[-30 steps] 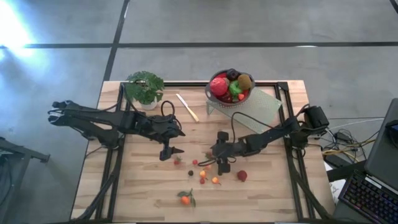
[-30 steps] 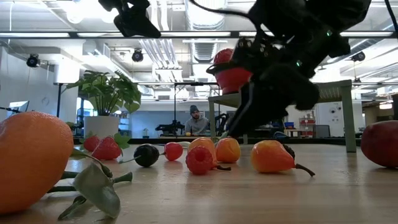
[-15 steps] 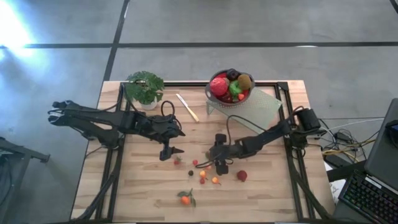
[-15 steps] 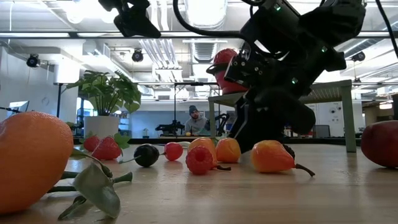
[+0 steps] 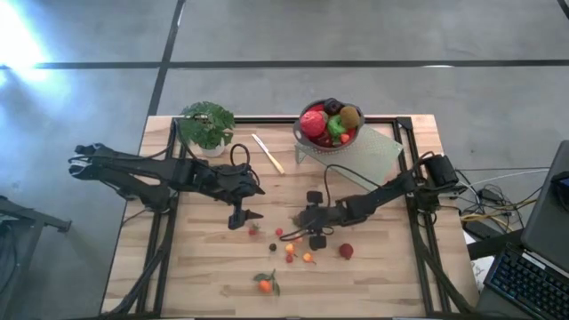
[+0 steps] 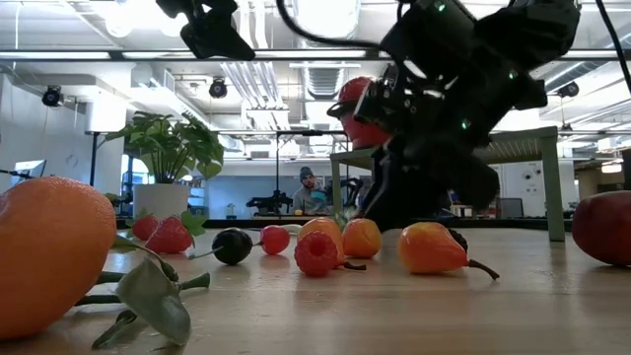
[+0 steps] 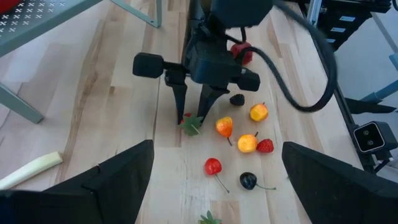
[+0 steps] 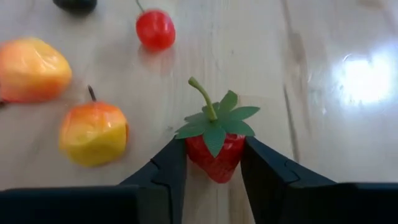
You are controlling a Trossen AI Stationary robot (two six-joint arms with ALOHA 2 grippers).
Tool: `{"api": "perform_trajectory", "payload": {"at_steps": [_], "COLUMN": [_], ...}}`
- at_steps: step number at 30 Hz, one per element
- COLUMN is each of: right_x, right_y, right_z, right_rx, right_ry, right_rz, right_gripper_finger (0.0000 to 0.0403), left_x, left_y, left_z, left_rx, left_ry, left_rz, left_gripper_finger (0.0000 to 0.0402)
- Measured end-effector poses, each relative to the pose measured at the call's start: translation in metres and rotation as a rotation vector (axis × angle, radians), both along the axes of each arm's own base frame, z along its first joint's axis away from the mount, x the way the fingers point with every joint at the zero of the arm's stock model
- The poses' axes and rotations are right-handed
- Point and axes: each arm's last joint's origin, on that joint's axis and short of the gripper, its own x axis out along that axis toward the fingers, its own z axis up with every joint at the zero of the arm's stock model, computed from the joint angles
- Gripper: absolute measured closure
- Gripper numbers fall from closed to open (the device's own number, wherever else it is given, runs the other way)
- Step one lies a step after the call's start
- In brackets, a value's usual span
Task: Pick & Place Fruit
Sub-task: Put the strawberry into the red gray colander on the shelf
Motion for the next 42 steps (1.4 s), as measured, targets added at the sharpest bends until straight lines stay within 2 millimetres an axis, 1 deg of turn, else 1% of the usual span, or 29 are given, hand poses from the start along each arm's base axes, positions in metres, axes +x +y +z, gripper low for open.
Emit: {"api": "perform_trajectory", "payload": {"at_steps": [3, 6, 11, 14, 18, 22, 25, 30, 32, 35, 39, 42], "right_x": [-0.002, -0.006, -0.011, -0.015, -0.021, -0.029, -0.033, -0.041, -0.045, -0.050, -0.056, -0.060], "right_y": [-0.001, -0.002, -0.005, -0.008, -0.016, -0.027, -0.041, -0.075, -0.088, -0.106, -0.125, -0.134], "right_z": [0.012, 0.031, 0.079, 0.110, 0.153, 0.184, 0.201, 0.217, 0.219, 0.224, 0.227, 0.225], "right_rx": [0.001, 0.001, 0.004, -0.011, -0.030, -0.079, -0.119, -0.156, -0.180, -0.170, -0.159, -0.153], "right_ry": [-0.023, -0.023, -0.052, -0.060, -0.118, -0.137, -0.118, -0.051, -0.016, -0.005, -0.010, 0.013], "right_rz": [0.004, 0.004, -0.001, 0.008, -0.016, -0.073, -0.144, -0.354, -0.435, -0.524, -0.602, -0.639], "right_gripper_finger": [0.0288, 0.0285, 0.0269, 0.0269, 0.0273, 0.0269, 0.0267, 0.0271, 0.0272, 0.0270, 0.0266, 0.0268], "left_x": [0.000, 0.000, 0.000, 0.000, 0.000, 0.000, 0.000, 0.000, 0.000, 0.000, 0.000, 0.000], "left_y": [0.000, 0.000, 0.000, 0.000, 0.000, 0.000, 0.000, 0.000, 0.000, 0.000, 0.000, 0.000], "left_z": [0.000, 0.000, 0.000, 0.000, 0.000, 0.000, 0.000, 0.000, 0.000, 0.000, 0.000, 0.000], "left_rx": [0.000, 0.000, 0.000, 0.000, 0.000, 0.000, 0.000, 0.000, 0.000, 0.000, 0.000, 0.000], "left_ry": [0.000, 0.000, -0.001, 0.000, 0.000, 0.001, 0.000, 0.001, 0.000, 0.000, 0.001, 0.000], "left_rz": [0.000, 0.001, 0.000, 0.001, 0.000, 0.000, 0.000, 0.000, 0.000, 0.000, 0.000, 0.000], "left_gripper_finger": [0.0041, 0.0041, 0.0041, 0.0041, 0.0041, 0.0041, 0.0042, 0.0041, 0.0042, 0.0042, 0.0041, 0.0041]}}
